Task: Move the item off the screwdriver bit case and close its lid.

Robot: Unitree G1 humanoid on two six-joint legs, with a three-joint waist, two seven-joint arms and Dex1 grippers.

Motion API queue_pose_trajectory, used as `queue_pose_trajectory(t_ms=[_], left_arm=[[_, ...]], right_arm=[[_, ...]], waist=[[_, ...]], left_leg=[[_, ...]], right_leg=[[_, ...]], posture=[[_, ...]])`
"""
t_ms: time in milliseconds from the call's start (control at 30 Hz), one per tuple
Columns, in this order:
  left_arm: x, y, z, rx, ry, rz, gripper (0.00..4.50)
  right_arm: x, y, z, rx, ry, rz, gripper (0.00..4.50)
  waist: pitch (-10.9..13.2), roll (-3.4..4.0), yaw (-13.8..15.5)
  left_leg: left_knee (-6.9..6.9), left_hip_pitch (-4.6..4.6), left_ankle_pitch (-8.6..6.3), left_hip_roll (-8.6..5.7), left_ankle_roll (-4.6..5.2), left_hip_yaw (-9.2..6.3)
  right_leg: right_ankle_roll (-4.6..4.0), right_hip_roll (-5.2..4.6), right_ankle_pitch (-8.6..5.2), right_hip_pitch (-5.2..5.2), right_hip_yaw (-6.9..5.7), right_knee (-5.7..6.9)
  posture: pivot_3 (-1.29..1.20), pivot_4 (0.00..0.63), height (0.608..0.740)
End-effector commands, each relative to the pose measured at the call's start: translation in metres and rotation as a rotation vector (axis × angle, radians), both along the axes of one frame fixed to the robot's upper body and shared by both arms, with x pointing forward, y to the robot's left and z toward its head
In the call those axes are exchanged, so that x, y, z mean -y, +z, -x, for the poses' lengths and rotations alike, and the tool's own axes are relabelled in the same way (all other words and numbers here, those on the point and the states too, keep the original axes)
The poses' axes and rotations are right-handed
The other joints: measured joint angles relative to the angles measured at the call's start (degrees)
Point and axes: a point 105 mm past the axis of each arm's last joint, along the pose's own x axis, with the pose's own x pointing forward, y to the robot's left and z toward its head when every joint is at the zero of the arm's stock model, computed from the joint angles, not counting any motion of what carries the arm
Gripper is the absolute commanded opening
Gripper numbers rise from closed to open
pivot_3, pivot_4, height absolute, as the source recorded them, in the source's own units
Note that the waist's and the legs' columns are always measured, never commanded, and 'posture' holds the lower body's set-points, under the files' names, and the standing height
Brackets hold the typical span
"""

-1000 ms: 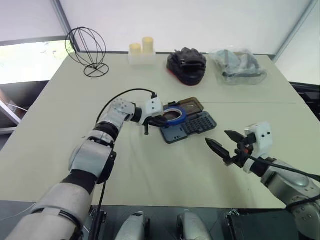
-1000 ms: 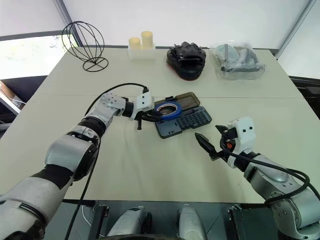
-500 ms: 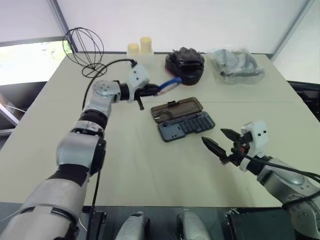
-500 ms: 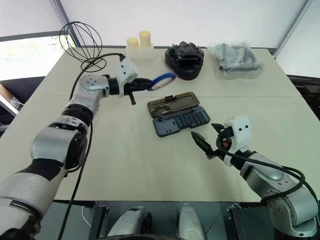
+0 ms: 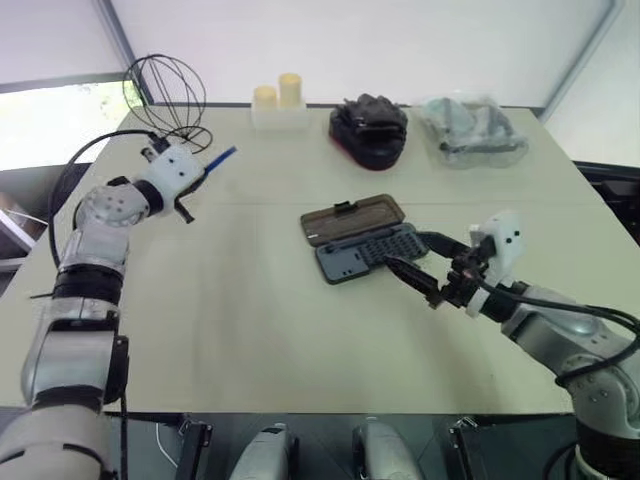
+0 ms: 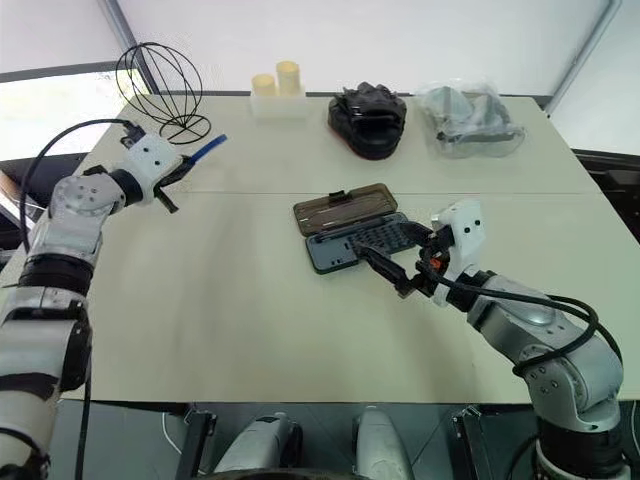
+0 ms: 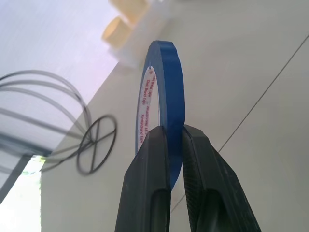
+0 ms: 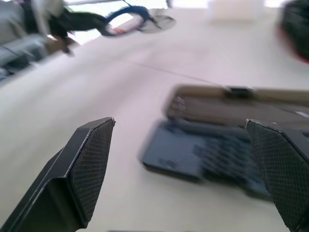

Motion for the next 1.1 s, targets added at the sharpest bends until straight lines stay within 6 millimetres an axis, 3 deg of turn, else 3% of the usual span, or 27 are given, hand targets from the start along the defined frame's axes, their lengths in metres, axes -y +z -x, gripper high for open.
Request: queue_pose_trajectory(t_ms=[33, 200, 300, 400, 500, 600, 633, 667, 733, 800, 867, 933, 1000, 1100], left_arm=[[-0.031, -0.005, 0.011, 0.022, 0.189, 0.021, 0.27], [-0.043, -0.049, 0.029, -0.081, 0.292, 0.025, 0.27], [-0.044, -0.062, 0.033, -0.100, 0.319, 0.036, 0.27], [-0.049, -0.063, 0.033, -0.097, 0.335, -0.005, 1.30], [-0.048, -0.061, 0.032, -0.091, 0.334, 0.005, 2.77], [-0.048, -0.040, 0.028, -0.014, 0.323, -0.002, 4.27], [-0.040, -0.025, 0.026, 0.037, 0.273, 0.045, 4.45], [-0.015, -0.014, 0.028, 0.005, 0.106, 0.183, 4.45], [0.020, 0.006, 0.052, -0.100, -0.218, 0.321, 4.45], [0.021, 0.007, 0.068, -0.260, -0.306, 0.390, 4.45], [0.022, 0.015, 0.071, -0.332, -0.349, 0.421, 4.45], [0.029, 0.027, 0.060, -0.319, -0.391, 0.428, 4.45], [0.048, 0.037, 0.036, -0.274, -0.434, 0.430, 4.45], [0.089, 0.027, 0.004, -0.286, -0.493, 0.321, 4.45]], right_arm=[[-0.006, 0.011, 0.007, 0.023, 0.070, -0.003, 4.50], [0.000, 0.004, 0.005, 0.000, 0.050, 0.029, 4.50], [0.003, 0.000, 0.006, -0.006, 0.039, 0.028, 4.50], [0.006, -0.005, 0.006, -0.012, 0.027, 0.031, 4.50], [0.011, -0.009, 0.005, -0.018, 0.009, 0.038, 4.50], [0.019, -0.015, 0.006, -0.029, -0.011, 0.043, 4.50], [0.020, -0.016, 0.006, -0.033, -0.016, 0.051, 4.50], [0.022, -0.018, 0.007, -0.038, -0.020, 0.064, 4.50], [0.024, -0.019, 0.010, -0.048, -0.027, 0.067, 4.50], [0.026, -0.018, 0.011, -0.059, -0.032, 0.037, 4.50], [0.026, -0.020, 0.012, -0.067, -0.038, 0.036, 4.50], [0.026, -0.019, 0.009, -0.062, -0.051, 0.032, 4.50], [0.028, -0.016, 0.003, -0.052, -0.079, 0.021, 4.50], [0.031, -0.010, -0.002, -0.039, -0.095, 0.040, 4.50]], waist=[[0.00, 0.00, 0.15], [-0.01, -0.01, 0.48], [-0.01, -0.02, 0.49], [-0.01, -0.02, 0.42], [-0.01, -0.02, 0.40], [-0.01, -0.02, 0.47], [-0.01, -0.02, 0.58], [-0.01, -0.02, 0.65], [-0.01, -0.02, 0.61], [0.00, 0.00, 0.33], [0.01, 0.05, -0.03], [0.02, 0.08, 0.14], [0.02, 0.07, 0.92], [0.01, 0.04, 2.10]], left_leg=[[0.00, 0.00, 0.00, 0.00, 0.00, -0.01], [0.00, -0.01, 0.00, 0.00, 0.00, -0.02], [0.02, 0.00, 0.00, 0.00, 0.00, -0.01], [0.01, 0.00, 0.00, 0.00, 0.00, 0.02], [0.00, 0.00, 0.00, 0.01, 0.00, 0.03], [0.01, 0.00, 0.00, 0.01, 0.00, 0.03], [0.01, 0.00, 0.00, 0.01, 0.00, 0.03], [0.02, -0.01, 0.00, 0.01, 0.00, 0.03], [0.05, -0.05, 0.00, 0.00, 0.00, 0.02], [0.03, -0.07, 0.00, 0.01, 0.00, 0.01], [-0.04, 0.00, 0.00, 0.02, 0.00, 0.03], [-0.05, 0.03, 0.01, 0.06, -0.02, 0.07], [0.05, 0.03, 0.06, 0.08, -0.11, 0.05], [0.33, 0.03, 0.06, 0.01, -0.10, -0.02]], right_leg=[[0.00, 0.00, 0.00, 0.00, 0.00, 0.00], [0.00, -0.01, 0.00, 0.01, 0.00, 0.00], [0.00, -0.02, 0.00, 0.03, 0.01, 0.00], [0.00, -0.02, 0.00, 0.02, 0.01, 0.00], [0.00, -0.01, 0.00, 0.00, 0.00, 0.00], [0.00, -0.01, 0.00, 0.00, 0.00, 0.00], [0.00, -0.02, 0.00, 0.00, 0.00, 0.00], [0.00, -0.03, 0.00, 0.01, 0.00, -0.01], [0.00, -0.06, 0.00, 0.00, -0.01, -0.01], [-0.01, -0.06, 0.00, 0.00, -0.02, -0.06], [-0.01, -0.06, 0.00, 0.00, -0.01, -0.08], [-0.01, 0.00, 0.00, 0.01, -0.01, -0.07], [-0.01, 0.05, 0.00, 0.08, -0.04, -0.08], [0.00, 0.06, 0.00, 0.33, -0.14, -0.10]], posture=[[0.00, 0.150, 0.740], [0.00, 0.150, 0.740], [0.00, 0.150, 0.740], [0.00, 0.150, 0.740], [0.00, 0.150, 0.740], [0.00, 0.150, 0.740], [0.00, 0.150, 0.740], [0.00, 0.150, 0.740], [0.00, 0.150, 0.740], [0.00, 0.150, 0.740], [0.00, 0.150, 0.740], [0.00, 0.150, 0.740], [0.00, 0.150, 0.740], [0.00, 0.150, 0.740]])
